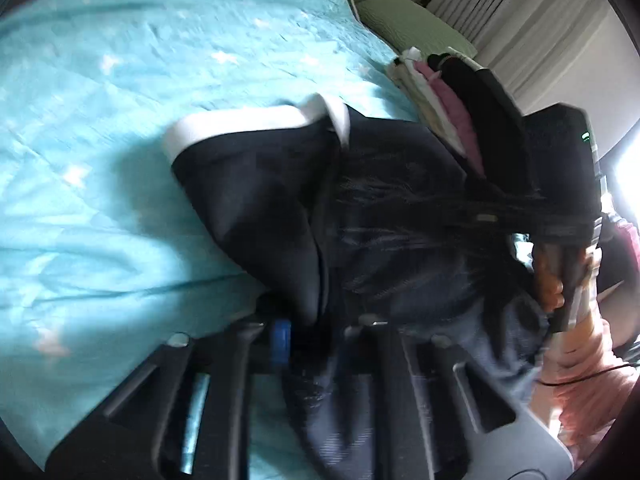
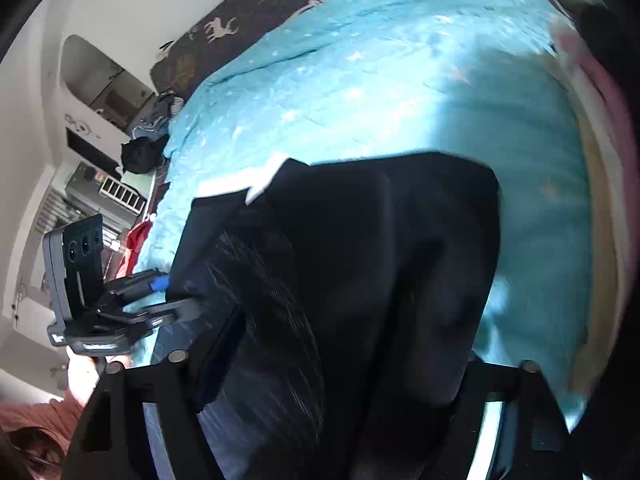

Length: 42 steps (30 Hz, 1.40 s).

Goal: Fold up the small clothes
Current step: 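Grasp the folded navy bundle with the left tool, then lift the navy bundle with the left tool and carry it onto the clothes stack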

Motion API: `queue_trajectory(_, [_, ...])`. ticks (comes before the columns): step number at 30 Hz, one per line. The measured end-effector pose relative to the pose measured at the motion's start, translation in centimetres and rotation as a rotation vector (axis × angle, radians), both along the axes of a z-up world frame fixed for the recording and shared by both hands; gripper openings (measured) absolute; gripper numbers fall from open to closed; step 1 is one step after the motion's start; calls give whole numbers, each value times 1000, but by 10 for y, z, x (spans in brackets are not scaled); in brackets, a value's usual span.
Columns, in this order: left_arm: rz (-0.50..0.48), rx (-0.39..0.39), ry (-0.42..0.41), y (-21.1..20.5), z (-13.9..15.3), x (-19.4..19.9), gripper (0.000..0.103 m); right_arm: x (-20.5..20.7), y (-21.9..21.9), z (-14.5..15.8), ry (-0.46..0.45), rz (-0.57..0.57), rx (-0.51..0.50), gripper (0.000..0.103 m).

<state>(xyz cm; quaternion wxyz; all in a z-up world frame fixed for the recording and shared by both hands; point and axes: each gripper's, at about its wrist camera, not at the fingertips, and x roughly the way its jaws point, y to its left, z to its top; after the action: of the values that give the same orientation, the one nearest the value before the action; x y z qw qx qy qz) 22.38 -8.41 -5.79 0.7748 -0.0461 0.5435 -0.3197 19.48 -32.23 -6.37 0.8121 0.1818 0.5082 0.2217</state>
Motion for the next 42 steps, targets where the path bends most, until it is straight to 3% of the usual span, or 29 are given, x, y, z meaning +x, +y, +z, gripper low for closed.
queue_trajectory(1, [12,-6,-5,0,1,0,14,3,4,-3,19,5,-9,13])
queue_trajectory(6, [9,-13,-142,-1,38,-15,13,-14,4,18,-55,-56,-4,11])
queue_trajectory(15, [-112,-93,-435,-27,153,-75,13,-118,-5,123,-398,-159,-12,11])
queue_trajectory(24, [-310,-195,-735,-110,270,-118,13,-213,-62,238,-696,-368,-152,11])
queue_trajectory(29, [-371,-212,-803,-173,304,-97,13,-208,-108,289,-733,-475,-243,11])
queue_trajectory(34, [-394,-234,-767,-238,299,-40,14,-163,-162,297,-712,-569,-286,12])
queue_trajectory(38, [-404,-155,-642,-297,244,26,17,-104,-212,268,-603,-636,-294,17])
queue_trajectory(41, [-388,37,-454,-340,162,79,22,-46,-256,213,-344,-696,-359,26])
queue_trajectory(42, [-379,91,-423,-344,142,88,22,-25,-270,183,-204,-724,-387,26])
